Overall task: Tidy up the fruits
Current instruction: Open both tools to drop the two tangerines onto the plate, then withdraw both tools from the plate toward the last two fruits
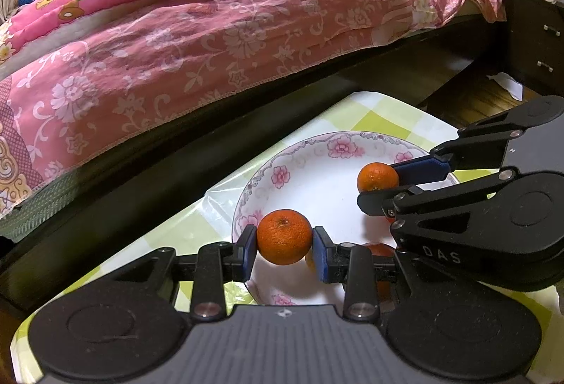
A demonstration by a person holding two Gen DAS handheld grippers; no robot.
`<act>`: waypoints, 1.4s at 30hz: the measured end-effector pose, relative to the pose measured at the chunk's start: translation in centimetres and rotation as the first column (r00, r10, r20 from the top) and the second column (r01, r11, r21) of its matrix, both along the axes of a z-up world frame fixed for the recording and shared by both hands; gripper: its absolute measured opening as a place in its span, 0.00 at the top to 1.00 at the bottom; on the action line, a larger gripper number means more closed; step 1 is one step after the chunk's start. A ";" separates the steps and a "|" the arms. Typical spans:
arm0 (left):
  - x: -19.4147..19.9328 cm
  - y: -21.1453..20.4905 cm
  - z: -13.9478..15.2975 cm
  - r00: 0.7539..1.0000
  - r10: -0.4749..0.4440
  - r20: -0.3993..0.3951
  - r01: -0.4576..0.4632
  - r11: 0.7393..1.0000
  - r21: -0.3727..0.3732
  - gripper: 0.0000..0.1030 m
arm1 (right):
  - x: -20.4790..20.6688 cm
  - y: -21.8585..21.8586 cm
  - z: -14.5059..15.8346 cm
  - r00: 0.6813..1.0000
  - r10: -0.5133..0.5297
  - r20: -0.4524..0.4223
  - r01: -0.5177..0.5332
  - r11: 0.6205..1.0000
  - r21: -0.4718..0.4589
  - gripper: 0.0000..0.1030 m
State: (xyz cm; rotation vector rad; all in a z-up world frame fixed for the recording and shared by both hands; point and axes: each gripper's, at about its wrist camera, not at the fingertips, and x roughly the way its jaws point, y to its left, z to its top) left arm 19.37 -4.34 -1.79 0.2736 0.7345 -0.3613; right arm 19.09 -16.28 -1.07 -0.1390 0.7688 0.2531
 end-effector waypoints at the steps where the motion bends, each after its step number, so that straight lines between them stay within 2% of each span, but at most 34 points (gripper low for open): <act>1: 0.0 0.0 0.0 1.000 0.001 0.000 -0.001 1.000 0.000 0.60 | 0.0 0.0 0.0 1.000 0.000 0.001 0.000 1.000 0.000 0.79; 28: 0.0 -0.1 0.1 1.000 0.008 0.001 -0.008 1.000 -0.003 0.59 | 0.3 -0.3 -0.3 1.000 -0.021 0.001 0.021 1.000 -0.002 0.76; 42: -0.3 0.0 0.4 1.000 0.023 0.011 -0.023 1.000 -0.019 0.59 | 0.2 -0.9 -0.1 0.996 -0.075 -0.045 0.077 0.997 0.025 0.72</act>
